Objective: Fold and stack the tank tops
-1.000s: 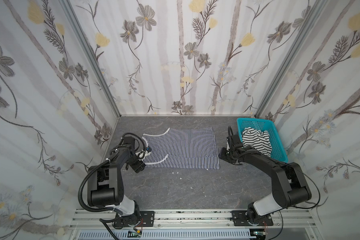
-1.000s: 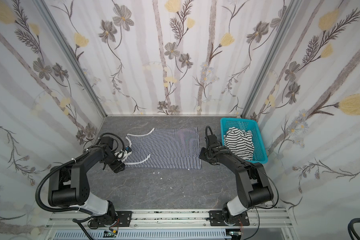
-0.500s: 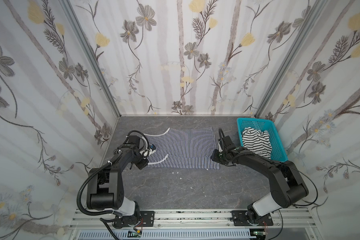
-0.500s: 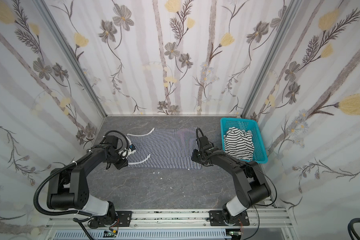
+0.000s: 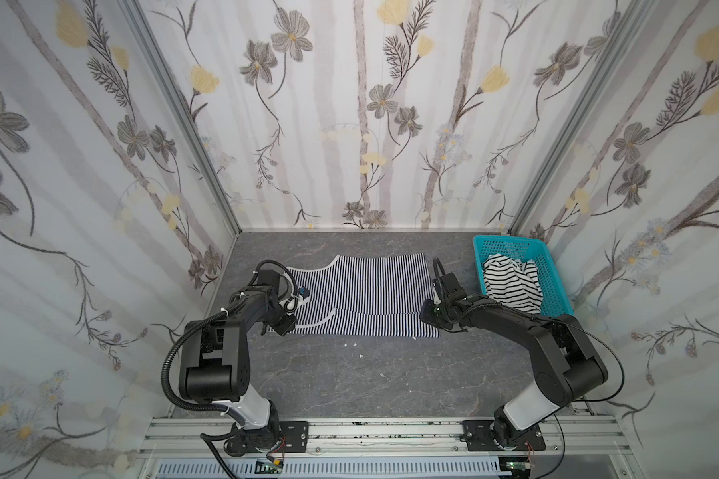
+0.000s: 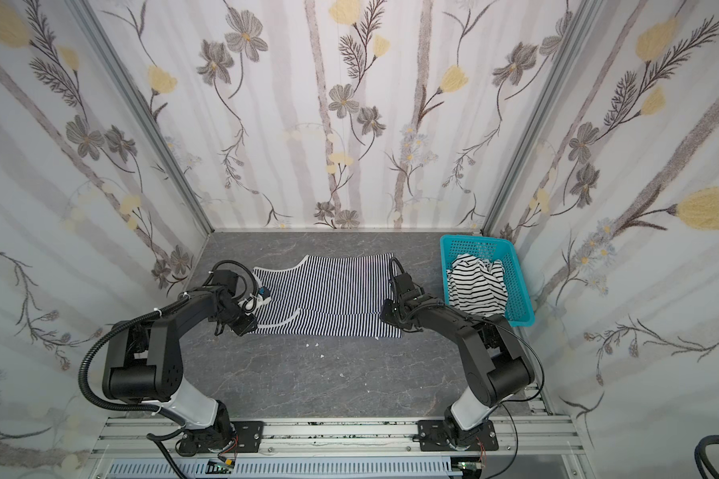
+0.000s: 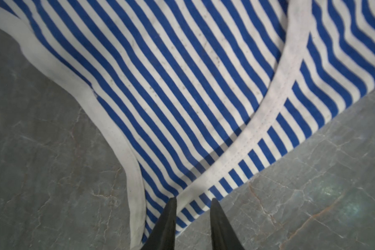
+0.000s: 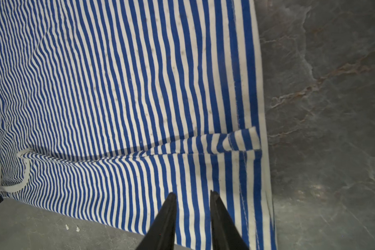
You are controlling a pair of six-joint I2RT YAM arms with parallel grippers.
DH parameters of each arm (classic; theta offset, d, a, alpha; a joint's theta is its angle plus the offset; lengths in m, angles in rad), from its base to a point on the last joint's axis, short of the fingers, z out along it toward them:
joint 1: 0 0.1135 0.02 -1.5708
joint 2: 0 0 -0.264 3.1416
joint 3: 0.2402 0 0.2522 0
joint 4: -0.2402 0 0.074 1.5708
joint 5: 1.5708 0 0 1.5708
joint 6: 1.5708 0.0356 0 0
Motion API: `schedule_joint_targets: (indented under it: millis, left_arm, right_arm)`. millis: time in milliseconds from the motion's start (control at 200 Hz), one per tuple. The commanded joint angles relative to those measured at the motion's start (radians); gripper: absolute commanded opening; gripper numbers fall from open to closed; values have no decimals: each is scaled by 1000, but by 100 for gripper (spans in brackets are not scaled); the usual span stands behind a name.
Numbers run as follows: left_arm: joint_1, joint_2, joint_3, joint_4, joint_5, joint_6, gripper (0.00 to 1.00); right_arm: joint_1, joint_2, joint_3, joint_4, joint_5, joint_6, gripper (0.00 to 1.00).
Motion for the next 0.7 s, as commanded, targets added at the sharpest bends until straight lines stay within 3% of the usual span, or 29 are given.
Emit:
schedule_joint_targets:
  millis: [0, 410, 694]
  left_arm:
    - [5, 3, 3, -1, -10, 10, 30]
    - [39, 76, -27, 10, -27, 27, 31]
    - [40, -5, -151, 3, -103, 109, 31]
  right_arm:
    - [3, 13, -6, 62, -18, 18, 29]
    - [11, 45, -33, 68, -15, 17, 29]
    - [39, -20, -123, 34, 13, 29, 32]
